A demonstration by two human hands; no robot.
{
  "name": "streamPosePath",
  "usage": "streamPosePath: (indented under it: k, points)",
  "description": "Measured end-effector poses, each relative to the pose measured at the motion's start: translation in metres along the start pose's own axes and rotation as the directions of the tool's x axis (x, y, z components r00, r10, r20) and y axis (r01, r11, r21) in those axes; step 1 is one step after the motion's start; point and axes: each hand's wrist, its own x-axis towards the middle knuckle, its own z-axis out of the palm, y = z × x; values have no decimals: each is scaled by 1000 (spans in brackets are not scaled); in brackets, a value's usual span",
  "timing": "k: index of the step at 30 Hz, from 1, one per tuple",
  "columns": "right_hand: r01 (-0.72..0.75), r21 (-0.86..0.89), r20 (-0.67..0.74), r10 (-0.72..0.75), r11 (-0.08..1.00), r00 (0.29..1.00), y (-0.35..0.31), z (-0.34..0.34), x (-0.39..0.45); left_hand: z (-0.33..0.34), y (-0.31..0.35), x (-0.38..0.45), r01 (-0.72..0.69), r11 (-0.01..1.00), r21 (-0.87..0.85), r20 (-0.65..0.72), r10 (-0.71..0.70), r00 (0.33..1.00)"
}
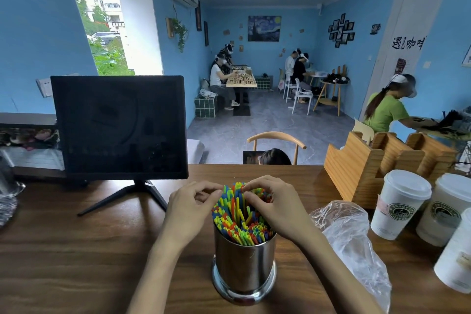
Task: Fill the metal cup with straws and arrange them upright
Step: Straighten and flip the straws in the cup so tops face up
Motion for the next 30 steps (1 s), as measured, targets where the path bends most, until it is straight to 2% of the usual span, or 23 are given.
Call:
streamPosePath:
  k: [2,6,11,15,22,26,30]
  points:
    - [-6,6,-2,6,1000,1000,0,1,0,0,4,-1,18,998,-54,2,-18,1000]
    - [-12,6,2,12,1000,1000,1,1,-2,-5,9,-3,-23,998,-63,-101,17,995]
    - [2,0,-15,-2,1000,1000,1,2,-3,-11,5,-5,-36,998,-49,196,45,980]
    - [0,4,-21,0,1000,1000,0,3,-3,-17,7,-4,-83,996,27,239,75,968]
    - [1,23,-33,0,1000,999,0,3,-4,-21,13,-1,-101,994,50,263,84,961]
    - [-3,23,-32,4,1000,999,-1,5,-4,-23,19,3,-116,988,104,365,70,928]
    - [-13,27,-34,14,1000,999,-2,5,-4,-26,26,7,-190,969,161,447,100,889]
